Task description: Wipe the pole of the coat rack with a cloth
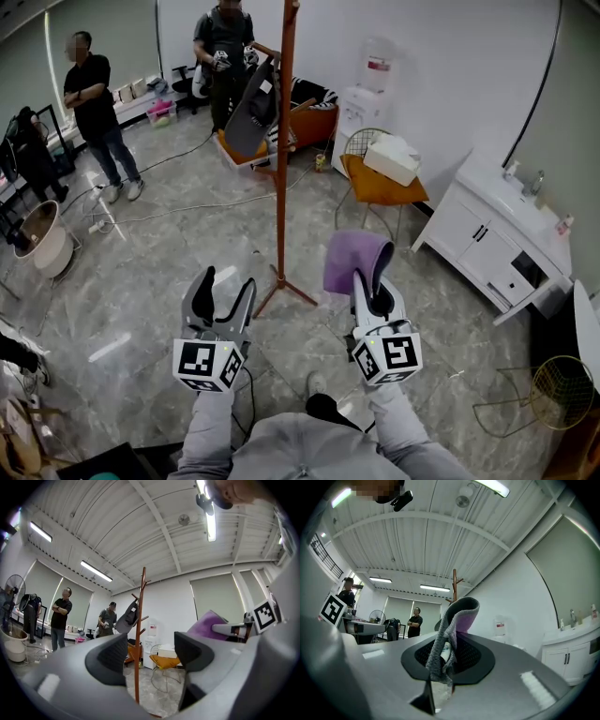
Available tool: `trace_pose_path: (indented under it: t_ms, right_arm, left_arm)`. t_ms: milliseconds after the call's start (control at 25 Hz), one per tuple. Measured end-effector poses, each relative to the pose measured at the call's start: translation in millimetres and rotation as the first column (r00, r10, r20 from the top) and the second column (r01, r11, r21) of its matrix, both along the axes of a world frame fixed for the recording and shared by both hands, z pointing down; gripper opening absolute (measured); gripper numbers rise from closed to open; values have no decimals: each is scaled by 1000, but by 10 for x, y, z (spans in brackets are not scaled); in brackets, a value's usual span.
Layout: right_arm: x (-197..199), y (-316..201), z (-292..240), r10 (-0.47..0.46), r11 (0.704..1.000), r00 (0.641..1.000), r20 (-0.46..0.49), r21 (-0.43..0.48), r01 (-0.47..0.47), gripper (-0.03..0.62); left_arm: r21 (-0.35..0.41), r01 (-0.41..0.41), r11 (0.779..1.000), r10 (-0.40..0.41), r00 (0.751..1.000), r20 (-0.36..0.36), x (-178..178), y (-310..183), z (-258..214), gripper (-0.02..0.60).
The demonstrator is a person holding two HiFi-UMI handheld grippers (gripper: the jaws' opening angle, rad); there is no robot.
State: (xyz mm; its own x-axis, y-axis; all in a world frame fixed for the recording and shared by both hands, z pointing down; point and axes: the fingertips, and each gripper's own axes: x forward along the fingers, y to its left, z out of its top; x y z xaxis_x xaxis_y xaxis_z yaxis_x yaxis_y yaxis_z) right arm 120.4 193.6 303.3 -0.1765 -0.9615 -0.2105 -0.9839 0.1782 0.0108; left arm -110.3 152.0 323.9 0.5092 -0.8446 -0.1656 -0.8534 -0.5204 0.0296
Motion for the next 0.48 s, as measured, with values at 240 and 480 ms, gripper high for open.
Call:
trace_pose_path:
  t_ms: [240,480]
  right_arm:
    - [181,-640,50,-72,997,997,3,4,72,52]
    - [409,-1329,27,-156,988,988,13,3,156,52]
  left_arm:
    - [9,42,999,-42,999,8,253,-532,18,339]
    - [16,97,995,-98,995,14,571,-1113,-86,337]
